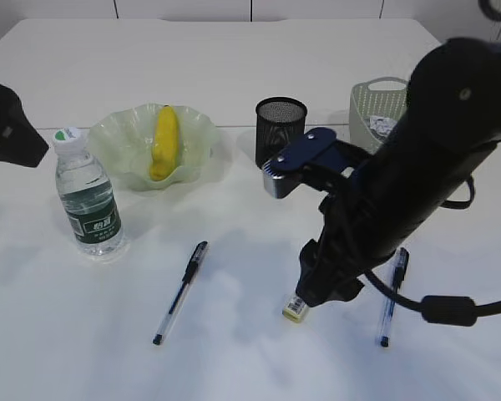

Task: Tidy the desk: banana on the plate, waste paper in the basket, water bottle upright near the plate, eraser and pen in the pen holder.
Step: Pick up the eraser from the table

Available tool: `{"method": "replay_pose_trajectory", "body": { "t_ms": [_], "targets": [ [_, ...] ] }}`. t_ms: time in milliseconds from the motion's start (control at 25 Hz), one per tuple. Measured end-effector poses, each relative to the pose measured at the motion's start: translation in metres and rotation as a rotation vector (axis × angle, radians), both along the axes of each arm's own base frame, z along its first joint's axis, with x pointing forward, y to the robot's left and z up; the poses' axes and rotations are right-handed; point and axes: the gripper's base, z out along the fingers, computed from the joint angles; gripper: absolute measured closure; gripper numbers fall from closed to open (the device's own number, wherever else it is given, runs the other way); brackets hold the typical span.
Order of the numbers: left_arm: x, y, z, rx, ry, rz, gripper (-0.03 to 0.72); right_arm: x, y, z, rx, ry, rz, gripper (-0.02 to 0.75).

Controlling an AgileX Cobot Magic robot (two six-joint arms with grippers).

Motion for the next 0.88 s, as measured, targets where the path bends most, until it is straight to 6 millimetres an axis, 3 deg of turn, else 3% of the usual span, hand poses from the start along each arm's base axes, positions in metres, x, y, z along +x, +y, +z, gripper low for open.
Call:
{"method": "replay_pose_trajectory", "body": {
  "t_ms": [440, 880],
  "targets": [
    [0.003, 0.016, -0.002, 0.029, 0.030, 0.067, 0.171, 0.015, 0.015, -0.053, -0.136, 0.026, 0.028, 0.285],
    [0.002, 0.016, -0.003, 0.034, 0.043, 0.068, 0.171, 0.029, 0.026, -0.068, -0.135, 0.012, 0.029, 0.285]
  ]
}}
